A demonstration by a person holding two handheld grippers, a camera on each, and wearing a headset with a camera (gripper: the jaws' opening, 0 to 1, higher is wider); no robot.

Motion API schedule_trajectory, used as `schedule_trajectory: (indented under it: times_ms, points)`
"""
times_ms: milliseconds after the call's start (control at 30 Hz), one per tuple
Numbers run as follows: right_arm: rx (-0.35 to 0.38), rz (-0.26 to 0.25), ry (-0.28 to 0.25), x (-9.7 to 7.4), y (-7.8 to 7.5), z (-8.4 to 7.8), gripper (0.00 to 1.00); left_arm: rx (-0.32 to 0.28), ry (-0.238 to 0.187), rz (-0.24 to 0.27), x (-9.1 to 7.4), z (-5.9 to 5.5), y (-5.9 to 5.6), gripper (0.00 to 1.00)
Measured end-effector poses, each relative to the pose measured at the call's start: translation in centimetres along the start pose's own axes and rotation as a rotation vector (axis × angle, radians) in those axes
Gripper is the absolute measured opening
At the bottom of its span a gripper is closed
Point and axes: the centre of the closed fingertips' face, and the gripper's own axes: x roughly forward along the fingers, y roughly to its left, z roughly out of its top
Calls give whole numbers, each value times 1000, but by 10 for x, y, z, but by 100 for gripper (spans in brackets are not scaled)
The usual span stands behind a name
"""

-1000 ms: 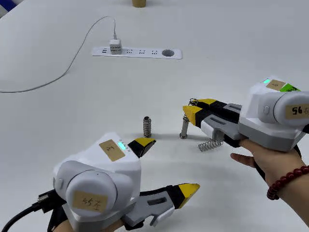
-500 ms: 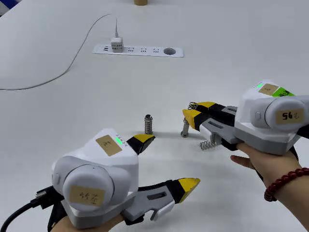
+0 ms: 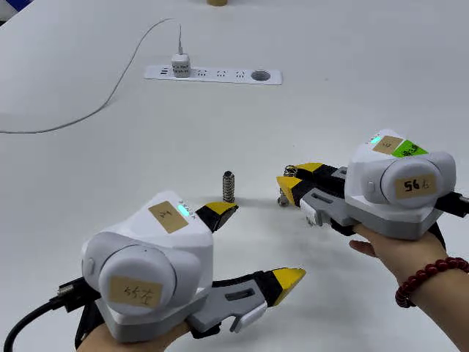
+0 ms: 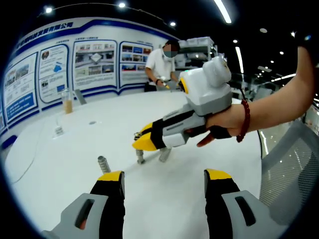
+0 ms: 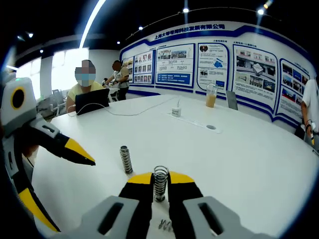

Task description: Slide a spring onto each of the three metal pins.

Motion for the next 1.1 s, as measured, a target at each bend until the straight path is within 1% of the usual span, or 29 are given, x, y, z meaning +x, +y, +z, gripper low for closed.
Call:
schedule_trajectory:
  times_ms: [200, 500, 700, 767, 833, 900, 967, 1100]
  points:
    - [1, 4, 16, 3, 1, -6, 12, 3, 5, 5, -1, -1, 1, 66]
    - [22, 4, 43, 7, 0, -15, 12, 5, 6, 11, -1, -2, 3, 66]
    - [35, 6, 42, 7, 0, -16, 12, 7, 7, 12, -1, -2, 4, 66]
    - [47, 6, 53, 7, 0, -19, 12, 8, 7, 11, 0, -2, 3, 66]
    - [50, 6, 62, 7, 1, -21, 14, 9, 8, 9, 0, -2, 3, 66]
    - [54, 8, 61, 7, 3, -21, 18, 9, 8, 8, 0, -2, 3, 66]
    - [55, 8, 57, 5, 4, -20, 18, 10, 8, 9, 0, -2, 3, 66]
    - [67, 10, 43, 1, 5, -13, 25, 10, 8, 18, -1, -2, 5, 67]
